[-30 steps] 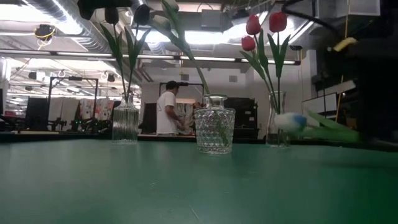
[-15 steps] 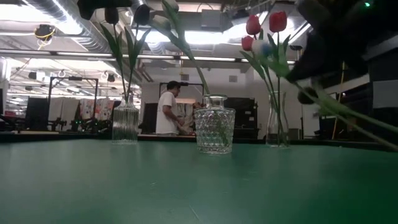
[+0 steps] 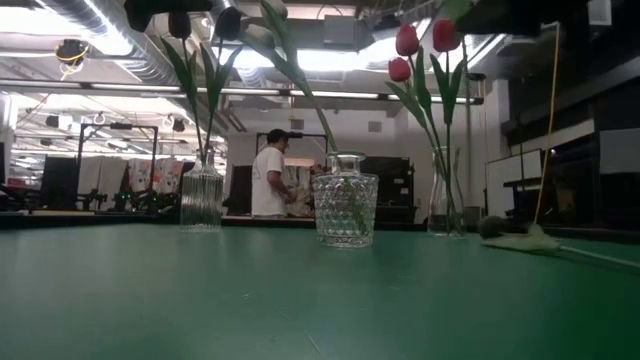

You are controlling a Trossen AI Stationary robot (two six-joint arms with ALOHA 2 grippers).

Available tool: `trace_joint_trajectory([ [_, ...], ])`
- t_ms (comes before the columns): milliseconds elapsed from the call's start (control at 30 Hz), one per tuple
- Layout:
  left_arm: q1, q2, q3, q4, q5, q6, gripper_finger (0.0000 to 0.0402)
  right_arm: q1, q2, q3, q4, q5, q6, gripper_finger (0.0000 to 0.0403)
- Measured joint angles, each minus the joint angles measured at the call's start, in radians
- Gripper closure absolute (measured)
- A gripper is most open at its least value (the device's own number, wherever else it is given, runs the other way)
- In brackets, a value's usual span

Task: Sort flowers into vase by color
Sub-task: Put the white tulip into the middle transparent vase

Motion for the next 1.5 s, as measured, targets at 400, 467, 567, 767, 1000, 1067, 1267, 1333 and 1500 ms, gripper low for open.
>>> trace_joint_trajectory([
  [400, 0.0, 0.0, 0.0, -0.002, 0.0, 0.0, 0.0202, -0.02, 0.009, 0.01, 0.11, 0.012, -0.034, 0.0401],
  [467, 0.0, 0.0, 0.0, -0.002, 0.0, 0.0, 0.0202, -0.022, 0.009, 0.01, 0.139, 0.007, -0.085, 0.0401],
  [567, 0.0, 0.0, 0.0, -0.006, 0.0, 0.0, 0.0202, -0.022, 0.008, 0.01, 0.217, -0.003, -0.191, 0.0402],
  [767, 0.0, 0.0, 0.0, -0.02, 0.0, 0.0, 0.0202, -0.038, -0.013, 0.01, 0.547, -0.192, -0.684, 0.0402],
  [1000, 0.0, 0.0, 0.0, -0.019, 0.0, -0.001, 0.0202, -0.147, -0.015, 0.01, 1.25, -0.613, -1.57, 0.0403],
  [1067, 0.0, 0.0, 0.0, -0.019, 0.0, -0.01, 0.0202, -0.175, -0.015, 0.01, 1.368, -0.651, -1.734, 0.0403],
  [1267, 0.0, 0.0, 0.0, -0.019, 0.0, -0.028, 0.0202, -0.289, -0.014, -0.06, 1.602, -0.941, -1.763, 0.0403],
  [1333, 0.0, 0.0, 0.0, -0.019, 0.0, -0.033, 0.0202, -0.312, -0.014, -0.097, 1.627, -0.941, -1.7, 0.0403],
  [1500, 0.0, 0.0, 0.0, -0.019, 0.0, -0.039, 0.0202, -0.314, -0.013, -0.184, 1.745, -0.888, -1.663, 0.0403],
])
